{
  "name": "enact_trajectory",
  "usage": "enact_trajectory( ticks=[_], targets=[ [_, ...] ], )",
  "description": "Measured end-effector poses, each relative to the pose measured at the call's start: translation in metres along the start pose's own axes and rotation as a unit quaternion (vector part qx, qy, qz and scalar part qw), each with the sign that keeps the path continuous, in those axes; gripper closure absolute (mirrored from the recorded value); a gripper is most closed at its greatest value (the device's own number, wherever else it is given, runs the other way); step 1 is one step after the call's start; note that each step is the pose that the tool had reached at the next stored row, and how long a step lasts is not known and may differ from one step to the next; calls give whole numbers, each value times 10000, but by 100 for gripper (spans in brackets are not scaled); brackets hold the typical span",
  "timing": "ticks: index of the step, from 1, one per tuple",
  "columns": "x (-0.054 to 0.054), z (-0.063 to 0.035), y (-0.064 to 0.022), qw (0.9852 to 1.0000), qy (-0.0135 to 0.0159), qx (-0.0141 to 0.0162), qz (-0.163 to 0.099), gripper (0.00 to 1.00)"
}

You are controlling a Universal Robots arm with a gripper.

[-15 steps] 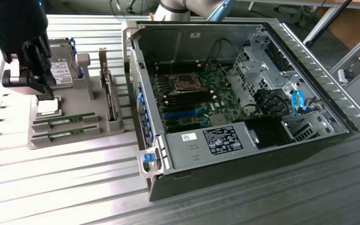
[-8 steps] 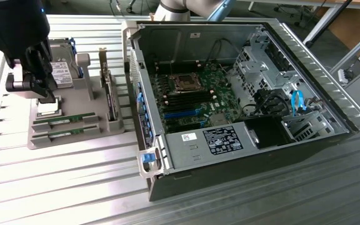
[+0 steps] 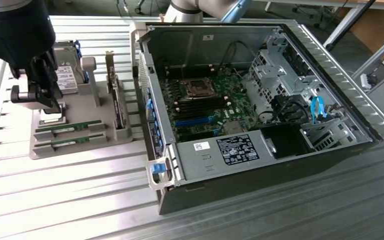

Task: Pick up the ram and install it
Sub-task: 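Pick up the ram and move it above insertion slot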

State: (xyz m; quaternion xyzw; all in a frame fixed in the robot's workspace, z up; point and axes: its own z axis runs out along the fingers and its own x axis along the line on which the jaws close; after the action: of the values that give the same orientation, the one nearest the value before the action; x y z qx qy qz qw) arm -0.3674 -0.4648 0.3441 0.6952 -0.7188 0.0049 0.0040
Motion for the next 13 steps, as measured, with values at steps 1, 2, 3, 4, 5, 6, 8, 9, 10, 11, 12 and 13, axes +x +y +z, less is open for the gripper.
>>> enact_trajectory(
  ticks=[1, 2, 3, 4, 5, 6, 8, 9, 10, 11, 12, 13],
  targets=[
    [0, 15, 0, 10000, 0, 0, -4, 65],
    [0, 34, 1, 10000, 0, 0, -9, 65],
    [1, 51, 2, 10000, 0, 0, -11, 65],
    [1, 66, 2, 10000, 0, 0, -14, 65],
    [0, 82, 2, 10000, 0, 0, -19, 65],
    [0, 107, 3, 10000, 0, 0, -36, 65],
    [-1, 151, 3, 10000, 0, 1, -53, 65],
    [-1, 176, 3, 10000, 0, 0, -56, 65],
    [-1, 211, 3, 10000, 0, 0, -57, 65],
    [-2, 241, 2, 10000, 0, 1, -58, 65],
    [-2, 277, 3, 10000, 0, 1, -59, 65],
    [-3, 298, 3, 10000, 0, 0, -60, 65]
  ],
)
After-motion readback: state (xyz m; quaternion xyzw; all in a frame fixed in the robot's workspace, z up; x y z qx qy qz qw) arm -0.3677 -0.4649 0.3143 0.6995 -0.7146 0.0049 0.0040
